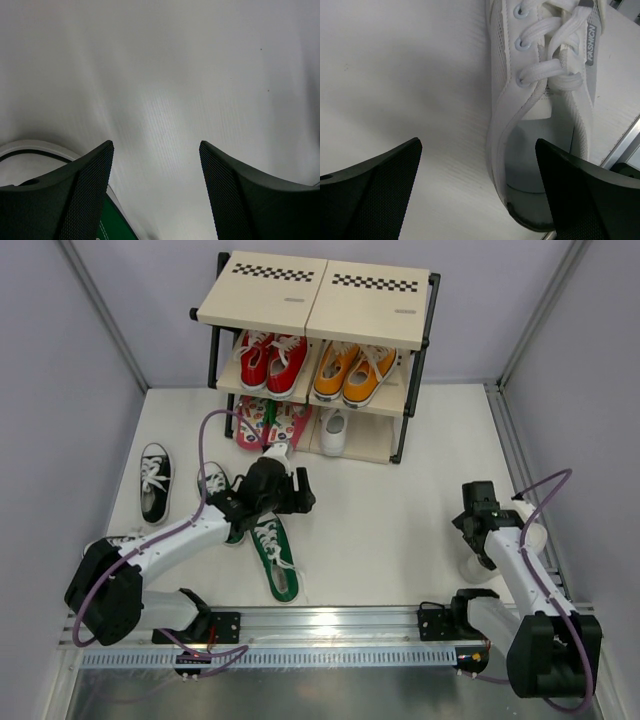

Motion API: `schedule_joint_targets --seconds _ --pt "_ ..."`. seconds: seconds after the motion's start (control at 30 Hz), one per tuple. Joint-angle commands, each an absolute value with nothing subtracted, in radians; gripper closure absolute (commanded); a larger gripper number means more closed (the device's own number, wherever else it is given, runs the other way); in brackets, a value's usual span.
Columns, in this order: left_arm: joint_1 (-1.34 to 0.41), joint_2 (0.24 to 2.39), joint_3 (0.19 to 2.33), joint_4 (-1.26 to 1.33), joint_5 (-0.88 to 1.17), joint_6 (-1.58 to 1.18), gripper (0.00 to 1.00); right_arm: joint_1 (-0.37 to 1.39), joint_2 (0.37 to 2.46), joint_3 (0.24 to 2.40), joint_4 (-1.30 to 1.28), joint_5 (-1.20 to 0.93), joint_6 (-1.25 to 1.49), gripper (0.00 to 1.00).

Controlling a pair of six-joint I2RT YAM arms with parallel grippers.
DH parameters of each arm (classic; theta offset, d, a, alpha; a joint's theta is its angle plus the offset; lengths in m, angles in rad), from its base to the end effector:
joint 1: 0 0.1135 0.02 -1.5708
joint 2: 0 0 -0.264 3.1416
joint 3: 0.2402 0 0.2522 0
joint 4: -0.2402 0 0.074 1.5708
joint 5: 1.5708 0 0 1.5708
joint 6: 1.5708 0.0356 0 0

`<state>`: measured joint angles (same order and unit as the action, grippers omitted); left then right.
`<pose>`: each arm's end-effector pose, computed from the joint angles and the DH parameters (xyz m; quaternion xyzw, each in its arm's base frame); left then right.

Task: Place and organize the shoes onto the shoe shelf
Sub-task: Pick up the shoe.

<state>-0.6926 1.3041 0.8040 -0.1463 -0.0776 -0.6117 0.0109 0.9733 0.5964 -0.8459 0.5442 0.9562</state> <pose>0.2184 -0.1777 0.2374 0.0189 0.8944 -0.2428 0.3752 0.1571 -0.0167 0.1992 0.4733 0.8235 -0.1568 0.2707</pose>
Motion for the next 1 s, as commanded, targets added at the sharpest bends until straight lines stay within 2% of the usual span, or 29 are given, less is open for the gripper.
schedule_joint_targets --seconds 0.0,0.17,0.27,0.33,0.37,0.4,0.43,0.5,0.63,0.8,0.97 --pt "-0.695 1.284 0.816 -0.187 -0.066 -0.586 0.27 -0.037 0.977 0.542 -0.718 0.534 0.950 0.00" --pt "-0.695 1.299 0.815 -0.183 -0.064 -0.610 0.27 -0.109 1.064 0.538 -0.632 0.485 0.911 0.01" --pt "-0.695 1.310 0.819 -0.183 -0.074 -0.621 0.28 -0.117 1.120 0.535 -0.589 0.477 0.908 0.05" --pt "-0.695 1.312 0.824 -0.193 -0.080 -0.626 0.28 -0.117 1.135 0.522 -0.551 0.462 0.908 0.20" --pt "-0.695 1.312 0.827 -0.199 -0.086 -0.627 0.28 -0.117 1.135 0.515 -0.536 0.453 0.907 0.30" --pt "-0.695 1.312 0.833 -0.207 -0.090 -0.629 0.28 -0.115 1.132 0.511 -0.522 0.440 0.904 0.44" --pt "-0.695 1.309 0.842 -0.216 -0.095 -0.627 0.28 -0.117 1.123 0.506 -0.509 0.413 0.891 0.71" --pt "-0.695 1.296 0.850 -0.238 -0.112 -0.624 0.28 -0.115 1.103 0.509 -0.517 0.396 0.882 0.95" --pt "-0.695 1.275 0.854 -0.244 -0.138 -0.606 0.27 -0.112 0.988 0.512 -0.525 0.339 0.810 0.97" --pt "-0.695 1.296 0.851 -0.227 -0.118 -0.620 0.28 -0.052 0.734 0.491 -0.503 0.194 0.759 0.97" --pt "-0.695 1.295 0.831 -0.221 -0.135 -0.640 0.28 0.125 0.653 0.485 -0.505 0.123 0.776 0.97"
